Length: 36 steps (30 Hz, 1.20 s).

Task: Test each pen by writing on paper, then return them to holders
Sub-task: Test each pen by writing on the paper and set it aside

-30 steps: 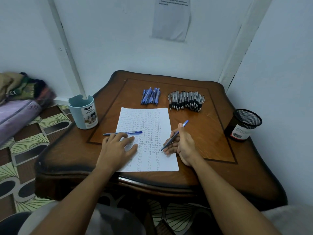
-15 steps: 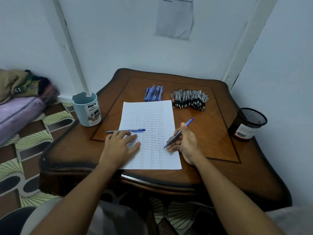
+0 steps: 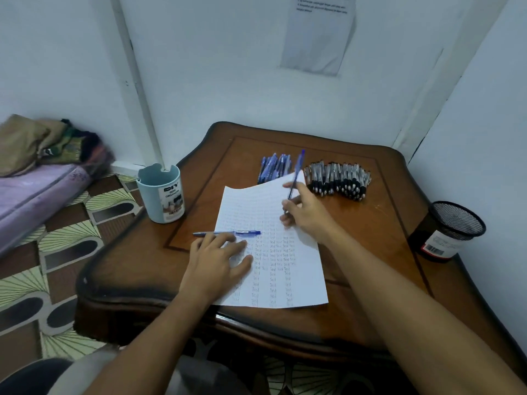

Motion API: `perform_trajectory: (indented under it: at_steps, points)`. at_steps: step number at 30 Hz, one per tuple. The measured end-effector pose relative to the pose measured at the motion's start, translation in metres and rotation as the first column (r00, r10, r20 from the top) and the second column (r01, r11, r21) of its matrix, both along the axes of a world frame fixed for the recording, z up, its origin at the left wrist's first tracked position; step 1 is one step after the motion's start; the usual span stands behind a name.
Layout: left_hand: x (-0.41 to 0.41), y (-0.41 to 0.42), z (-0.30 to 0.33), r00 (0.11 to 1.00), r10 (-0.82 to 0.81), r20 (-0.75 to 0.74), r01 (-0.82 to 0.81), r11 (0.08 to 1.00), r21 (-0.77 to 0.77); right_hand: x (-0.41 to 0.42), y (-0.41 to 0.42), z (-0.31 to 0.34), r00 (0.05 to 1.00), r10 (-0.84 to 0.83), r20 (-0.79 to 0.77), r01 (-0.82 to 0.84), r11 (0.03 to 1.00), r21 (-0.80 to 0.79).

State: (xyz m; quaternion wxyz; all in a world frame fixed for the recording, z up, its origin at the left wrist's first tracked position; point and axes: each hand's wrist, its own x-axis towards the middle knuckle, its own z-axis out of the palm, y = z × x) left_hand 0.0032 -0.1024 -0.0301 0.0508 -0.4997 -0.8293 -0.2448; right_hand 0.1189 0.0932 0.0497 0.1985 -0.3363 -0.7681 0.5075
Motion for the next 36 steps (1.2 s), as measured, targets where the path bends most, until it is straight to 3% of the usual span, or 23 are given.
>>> perform_trajectory:
  at_steps: [3, 13, 17, 22, 26, 30, 33, 36]
  points:
    - [-0.002, 0.0, 0.002, 1.0, -0.019, 0.023, 0.019, 1.0, -0.012, -0.03, 0.02, 0.0, 0.992, -0.032, 0.119, 0.02, 0.995, 0.098]
    - [0.0, -0.001, -0.001, 0.999, -0.009, 0.031, 0.008, 1.0, 0.01, -0.101, 0.091, -0.017, 0.944, -0.261, 0.202, 0.284, 0.955, -0.09]
    - [0.0, -0.003, -0.001, 0.999, -0.007, 0.049, 0.006, 1.0, 0.016, -0.114, 0.099, -0.02, 0.938, -0.325, 0.122, 0.339, 0.934, -0.117]
    - [0.0, -0.003, 0.001, 0.998, 0.0, 0.056, -0.002, 1.0, 0.029, -0.119, 0.092, -0.027, 0.918, -0.345, 0.195, 0.327, 0.938, 0.116]
    - [-0.001, -0.003, 0.001, 0.999, -0.001, 0.05, 0.0, 1.0, 0.019, -0.107, 0.078, -0.028, 0.932, -0.28, 0.229, 0.208, 0.933, 0.292]
    - [0.0, -0.002, 0.0, 0.999, 0.005, 0.035, -0.006, 1.0, 0.013, -0.08, 0.044, -0.021, 0.97, -0.078, 0.23, -0.065, 0.829, 0.555]
    - [0.0, -0.001, 0.001, 0.999, 0.005, 0.036, -0.005, 1.0, 0.003, -0.058, 0.017, -0.022, 0.963, 0.079, 0.258, -0.214, 0.806, 0.552]
    - [-0.001, -0.001, 0.001, 0.999, -0.007, 0.036, 0.007, 1.0, -0.013, -0.04, -0.006, -0.027, 0.942, 0.208, 0.263, -0.308, 0.846, 0.436]
